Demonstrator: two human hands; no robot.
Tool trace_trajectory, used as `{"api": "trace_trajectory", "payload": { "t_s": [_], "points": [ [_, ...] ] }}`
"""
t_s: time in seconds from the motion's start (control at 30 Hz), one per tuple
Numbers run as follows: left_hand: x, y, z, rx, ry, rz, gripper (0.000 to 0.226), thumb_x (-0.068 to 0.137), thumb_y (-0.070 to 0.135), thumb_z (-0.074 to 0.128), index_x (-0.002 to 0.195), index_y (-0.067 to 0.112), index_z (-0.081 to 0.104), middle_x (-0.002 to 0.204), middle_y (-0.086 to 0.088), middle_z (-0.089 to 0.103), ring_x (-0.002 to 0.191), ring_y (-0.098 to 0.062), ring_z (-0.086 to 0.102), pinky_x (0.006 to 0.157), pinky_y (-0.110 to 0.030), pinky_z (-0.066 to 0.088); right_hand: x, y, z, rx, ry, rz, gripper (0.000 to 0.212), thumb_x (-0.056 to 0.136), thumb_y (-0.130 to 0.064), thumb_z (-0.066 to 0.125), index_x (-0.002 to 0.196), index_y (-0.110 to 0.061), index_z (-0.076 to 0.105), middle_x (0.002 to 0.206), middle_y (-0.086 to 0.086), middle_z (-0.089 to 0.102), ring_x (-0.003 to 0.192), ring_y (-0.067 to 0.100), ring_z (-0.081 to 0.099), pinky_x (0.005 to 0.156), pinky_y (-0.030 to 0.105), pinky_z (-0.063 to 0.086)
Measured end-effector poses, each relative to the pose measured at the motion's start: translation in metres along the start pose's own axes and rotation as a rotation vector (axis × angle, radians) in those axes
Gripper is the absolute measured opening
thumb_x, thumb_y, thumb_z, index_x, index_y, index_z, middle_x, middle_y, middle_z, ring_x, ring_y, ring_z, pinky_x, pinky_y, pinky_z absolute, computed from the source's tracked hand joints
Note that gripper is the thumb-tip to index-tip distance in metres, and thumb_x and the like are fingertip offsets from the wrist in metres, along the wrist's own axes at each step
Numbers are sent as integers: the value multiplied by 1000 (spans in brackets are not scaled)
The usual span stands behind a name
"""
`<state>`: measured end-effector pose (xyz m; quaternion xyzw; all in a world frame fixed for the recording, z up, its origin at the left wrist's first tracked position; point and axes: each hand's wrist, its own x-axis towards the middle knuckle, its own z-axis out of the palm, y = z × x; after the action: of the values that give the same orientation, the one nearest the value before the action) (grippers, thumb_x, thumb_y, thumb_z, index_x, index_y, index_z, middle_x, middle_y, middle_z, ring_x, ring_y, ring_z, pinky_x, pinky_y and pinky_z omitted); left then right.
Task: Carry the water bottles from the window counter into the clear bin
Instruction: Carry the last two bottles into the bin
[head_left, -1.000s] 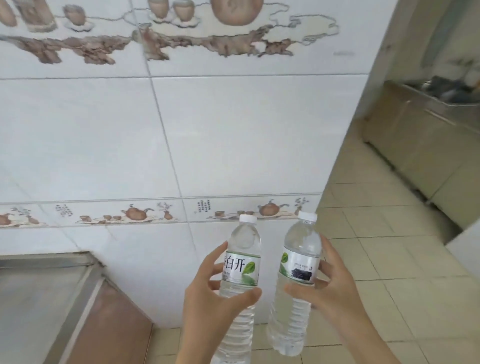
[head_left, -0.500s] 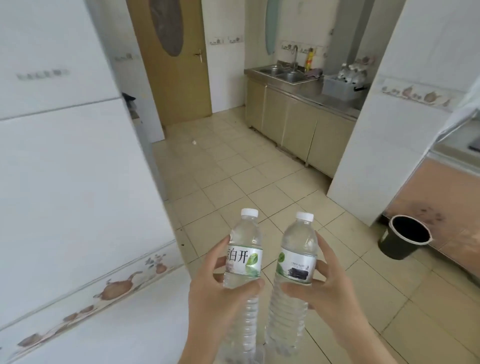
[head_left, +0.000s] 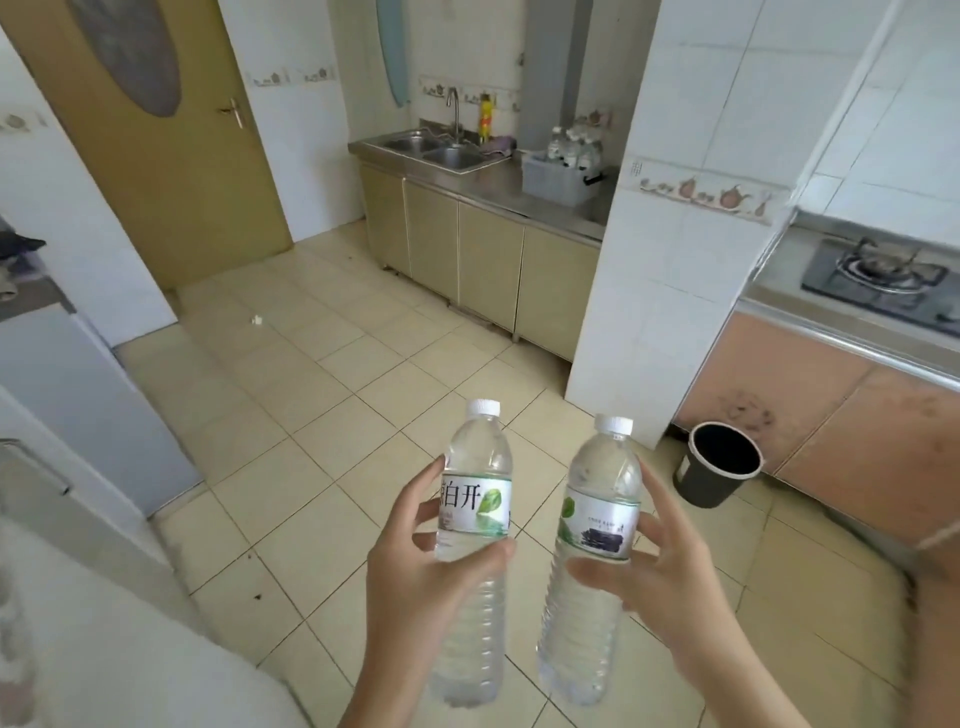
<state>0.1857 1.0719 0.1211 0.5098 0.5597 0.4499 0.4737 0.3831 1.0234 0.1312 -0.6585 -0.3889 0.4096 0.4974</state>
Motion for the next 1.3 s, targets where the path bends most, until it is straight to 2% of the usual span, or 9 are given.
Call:
{"api": "trace_trajectory", "payload": {
  "t_s": [0.1,0.2,0.4,0.5,0.7,0.8,0.93,1.2,1.3],
  "points": [
    [38,2,21,0,-26,5,85,46,29,93,115,62,56,102,18,72,83,-1,71,76,-29,56,41,-3,-7,13,22,12,111,54,-4,90,136,-55,35,102,-9,72,77,14,73,66,36,54],
    [82,3,45,14,-41,9,86,50,26,95,118,61,56,102,18,72,85,0,70,76,-28,56,91,-5,-15,23,32,22,110,53,-3,90,134,-55,36,103,-8,72,76,14,73,66,39,55],
    [180,24,109,-6,4,13,86,51,23,95,119,58,56,102,15,72,83,-1,71,71,-26,54,211,-22,-33,20,-25,-21,107,56,2,87,134,-52,38,104,-5,70,75,15,73,64,35,55],
    [227,40,141,-16,44,9,87,48,28,93,119,59,55,102,16,72,81,0,70,68,-22,51,272,-35,-46,-3,-74,-36,107,56,0,88,133,-55,38,102,-8,70,76,15,73,69,40,57],
    [312,57,186,-2,91,-5,87,44,36,89,119,62,54,103,16,72,86,-4,71,79,-30,56,376,-56,-61,-23,-126,-39,106,56,-1,88,131,-59,38,100,-9,69,75,14,73,66,38,56],
    [356,62,203,-8,108,-10,87,44,36,90,119,62,54,103,18,72,85,-1,70,77,-28,54,424,-64,-63,-17,-140,-37,105,56,1,87,127,-60,39,100,-8,69,74,14,73,62,36,55],
    [426,67,223,-19,96,-13,88,45,31,91,121,59,55,102,17,72,82,1,70,72,-24,52,495,-73,-57,-9,-154,-37,104,57,2,87,127,-58,40,102,-6,69,75,16,73,65,41,58],
    [587,72,252,-2,74,-20,89,43,36,90,120,62,54,103,17,71,83,4,68,78,-30,57,649,-89,-24,-25,-128,-58,100,56,5,86,111,-65,43,100,-8,70,79,15,72,54,22,53],
    [646,81,258,2,51,-16,87,45,33,91,117,64,54,103,18,71,82,5,67,74,-27,54,702,-102,-11,-38,-107,-72,100,55,5,86,107,-70,44,95,-9,70,82,19,71,59,28,56]
  ]
}}
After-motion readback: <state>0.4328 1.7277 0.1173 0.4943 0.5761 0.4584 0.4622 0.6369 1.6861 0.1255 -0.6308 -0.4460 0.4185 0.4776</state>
